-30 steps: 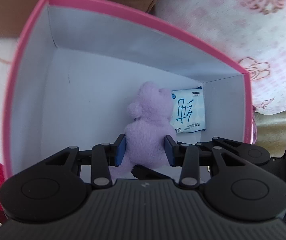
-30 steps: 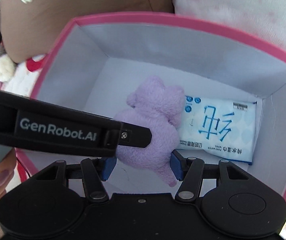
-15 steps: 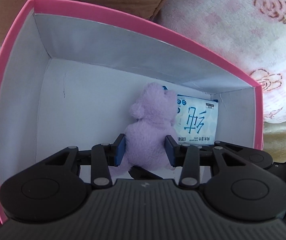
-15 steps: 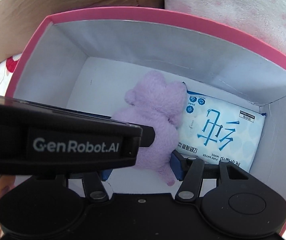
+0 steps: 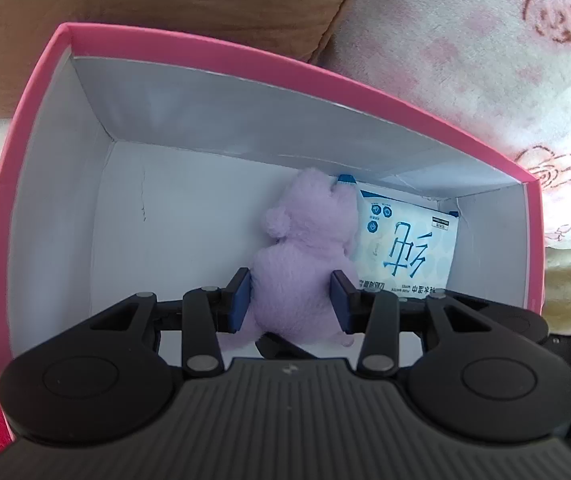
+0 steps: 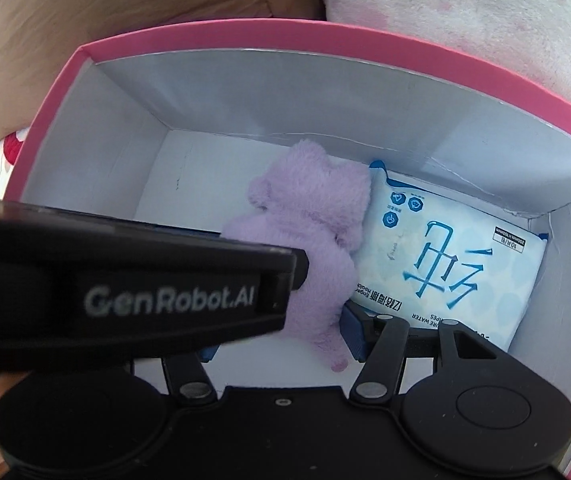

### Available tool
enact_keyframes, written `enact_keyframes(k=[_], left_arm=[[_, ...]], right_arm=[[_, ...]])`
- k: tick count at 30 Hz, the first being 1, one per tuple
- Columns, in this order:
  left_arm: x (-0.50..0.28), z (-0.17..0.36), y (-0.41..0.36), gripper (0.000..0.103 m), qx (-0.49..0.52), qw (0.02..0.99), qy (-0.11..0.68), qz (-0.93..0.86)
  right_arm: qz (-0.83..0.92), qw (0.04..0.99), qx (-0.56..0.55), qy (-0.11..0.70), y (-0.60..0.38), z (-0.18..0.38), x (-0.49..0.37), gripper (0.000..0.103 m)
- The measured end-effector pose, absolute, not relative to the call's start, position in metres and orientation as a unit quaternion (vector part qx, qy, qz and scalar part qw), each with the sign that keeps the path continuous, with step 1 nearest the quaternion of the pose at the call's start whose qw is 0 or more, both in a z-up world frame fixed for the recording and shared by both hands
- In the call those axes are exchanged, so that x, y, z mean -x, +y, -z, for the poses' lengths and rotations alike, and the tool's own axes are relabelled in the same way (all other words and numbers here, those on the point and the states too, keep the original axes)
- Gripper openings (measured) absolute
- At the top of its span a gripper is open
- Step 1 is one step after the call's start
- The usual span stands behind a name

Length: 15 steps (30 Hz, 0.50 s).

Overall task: Organize objects
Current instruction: 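Lower the plush toy into the box beside the wet-wipe pack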

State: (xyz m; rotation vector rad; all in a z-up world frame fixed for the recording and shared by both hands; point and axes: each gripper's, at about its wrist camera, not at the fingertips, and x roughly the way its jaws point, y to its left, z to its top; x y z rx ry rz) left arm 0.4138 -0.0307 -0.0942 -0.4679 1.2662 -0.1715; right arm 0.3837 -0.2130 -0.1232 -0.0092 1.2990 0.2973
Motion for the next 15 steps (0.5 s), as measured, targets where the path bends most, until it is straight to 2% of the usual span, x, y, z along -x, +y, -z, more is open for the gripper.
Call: enact_keyframes(k=[7,11,15], left_arm=[[-0.413,0.089,-0.035,0.041,0.186,0.795,0.57,0.091],[-0.414,0.089,-0.036,0.041,0.182,0.798,0.569,0.082],[-0.413,0.086,-0.044,0.044,0.145,0.812,0.557,0.102]], right_arm=[[-0.141,0.809,-0.017,0.571,-0.226,0.103,-0.367,0.064],[-0.136,0.812,-0.03,0.566,-0.234,0.099,-0.362,0.047],[-0.136,0.821,-0.031,0.553,-0.238,0.086,-0.353,0.045]])
